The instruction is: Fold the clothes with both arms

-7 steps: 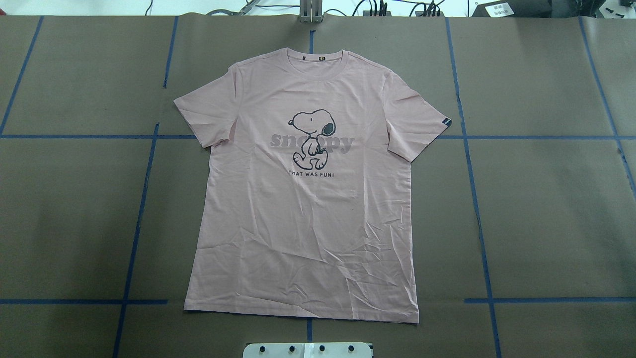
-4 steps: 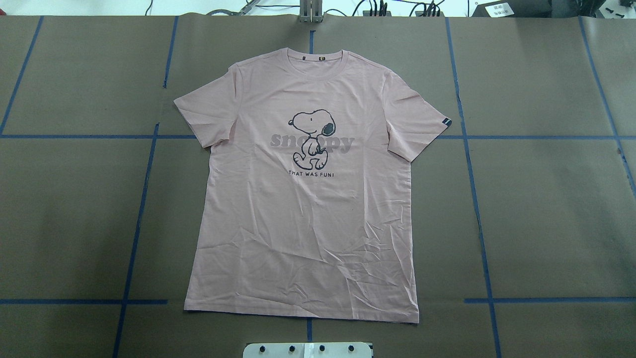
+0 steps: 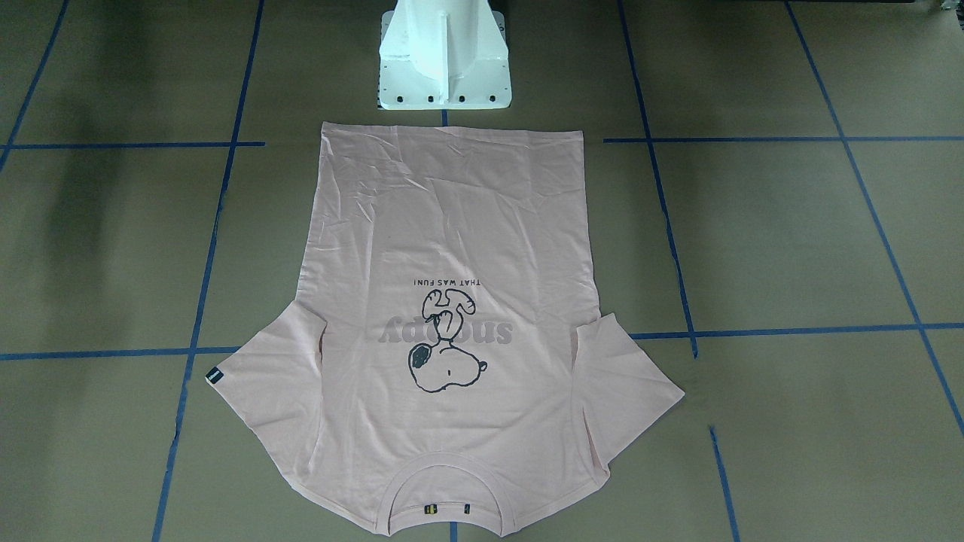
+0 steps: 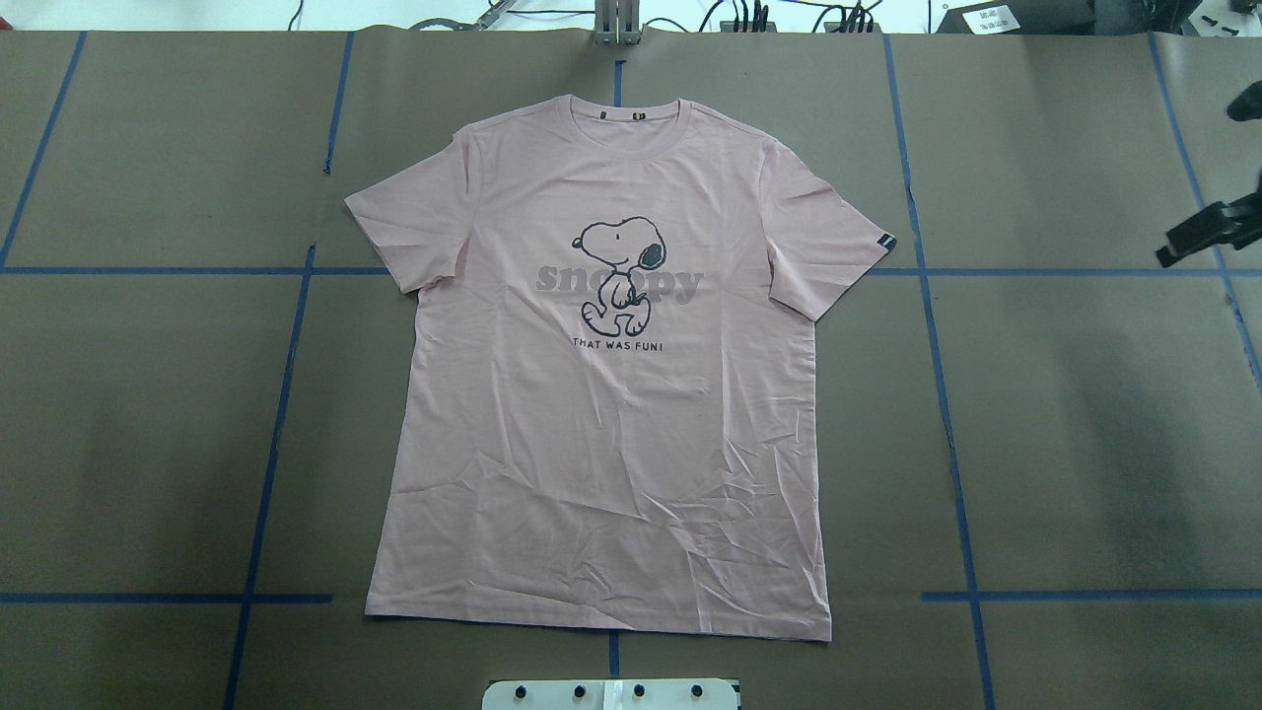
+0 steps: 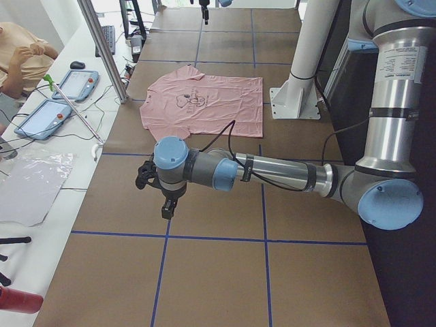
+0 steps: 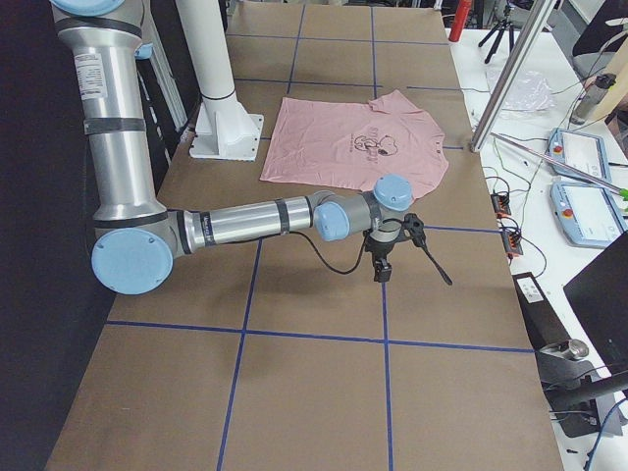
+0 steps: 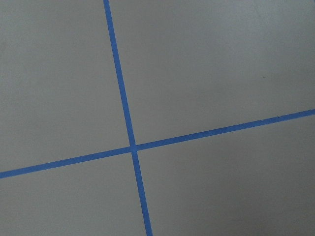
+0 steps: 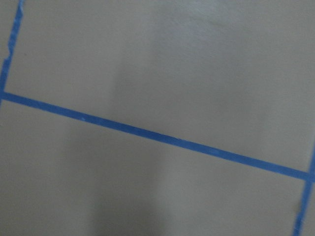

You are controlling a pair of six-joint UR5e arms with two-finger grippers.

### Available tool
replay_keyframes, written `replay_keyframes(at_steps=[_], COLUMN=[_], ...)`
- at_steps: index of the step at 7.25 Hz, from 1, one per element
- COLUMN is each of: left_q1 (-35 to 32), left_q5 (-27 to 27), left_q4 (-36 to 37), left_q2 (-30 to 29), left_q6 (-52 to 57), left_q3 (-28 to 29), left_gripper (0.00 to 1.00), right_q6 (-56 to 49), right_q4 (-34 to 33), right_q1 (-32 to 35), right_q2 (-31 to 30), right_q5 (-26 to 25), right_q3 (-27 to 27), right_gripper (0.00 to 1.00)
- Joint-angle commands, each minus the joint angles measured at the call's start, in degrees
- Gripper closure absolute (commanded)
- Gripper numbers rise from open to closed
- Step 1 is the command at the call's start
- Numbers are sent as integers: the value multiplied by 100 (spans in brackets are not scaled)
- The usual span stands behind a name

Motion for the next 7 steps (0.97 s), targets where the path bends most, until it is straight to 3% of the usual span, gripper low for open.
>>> replay_keyframes(at_steps=[1,4,6,7], left_q1=[14,14,14,14], left_q5=[3,3,-6,-6], left_q4=[-8,-8,-8,1], left_q2=[-1,-1,8,8], left_q6=[-9,-9,-18,-18], left_q3=[-3,-3,-3,-12], left_gripper=[0,0,0,0], right_q6=[2484,3730,4067,4068], right_q4=[1067,1103,1095,1095], right_q1=[-899,-1525,-1622,-1640], right_q2=[1286,1914,2118,2119], right_q5=[-150,-1212,-1336,-1337], right_q3=[-916,-1356,-1683,-1710], right_gripper=[0,3,15,16])
